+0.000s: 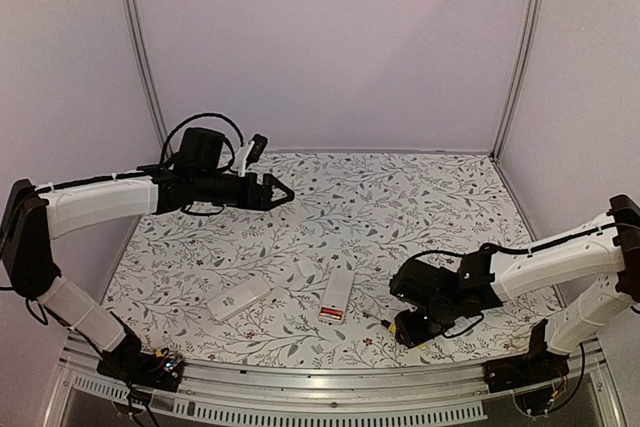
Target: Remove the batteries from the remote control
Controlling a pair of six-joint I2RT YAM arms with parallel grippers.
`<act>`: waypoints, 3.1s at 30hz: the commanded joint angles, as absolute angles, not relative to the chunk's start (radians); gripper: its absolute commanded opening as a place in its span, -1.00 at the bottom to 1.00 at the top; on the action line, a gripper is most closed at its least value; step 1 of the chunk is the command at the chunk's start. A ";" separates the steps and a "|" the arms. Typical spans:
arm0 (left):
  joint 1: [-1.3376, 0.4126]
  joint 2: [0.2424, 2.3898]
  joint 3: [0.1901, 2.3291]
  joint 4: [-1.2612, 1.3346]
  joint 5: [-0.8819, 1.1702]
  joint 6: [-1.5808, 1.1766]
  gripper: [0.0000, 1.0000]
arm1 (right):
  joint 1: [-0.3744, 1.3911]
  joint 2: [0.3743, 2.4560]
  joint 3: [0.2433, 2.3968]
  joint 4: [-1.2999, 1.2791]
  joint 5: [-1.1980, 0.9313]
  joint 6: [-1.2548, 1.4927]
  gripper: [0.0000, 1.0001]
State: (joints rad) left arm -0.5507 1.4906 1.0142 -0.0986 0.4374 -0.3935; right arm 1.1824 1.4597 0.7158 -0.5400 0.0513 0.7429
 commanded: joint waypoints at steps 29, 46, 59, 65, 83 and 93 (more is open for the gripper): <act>-0.667 1.598 1.002 0.024 0.745 -0.410 0.70 | 1.221 1.564 1.083 -0.487 0.347 0.432 -1.00; -0.692 1.669 0.984 0.124 0.895 -0.501 -0.21 | 1.221 1.606 1.161 -0.382 0.341 0.316 -1.00; -0.692 1.682 0.975 0.160 0.939 -0.533 -0.74 | 1.221 1.608 1.152 -0.342 0.315 0.280 -1.00; -0.692 1.684 0.974 0.171 0.953 -0.542 -0.98 | 1.221 1.616 1.155 -0.336 0.334 0.279 -1.00; -0.586 1.387 0.815 0.466 0.779 -0.656 -1.00 | 1.131 1.336 0.758 0.436 0.197 0.619 0.85; -0.613 1.272 0.584 0.960 0.622 -0.950 -1.00 | 1.058 1.415 0.655 0.966 -0.091 0.765 0.97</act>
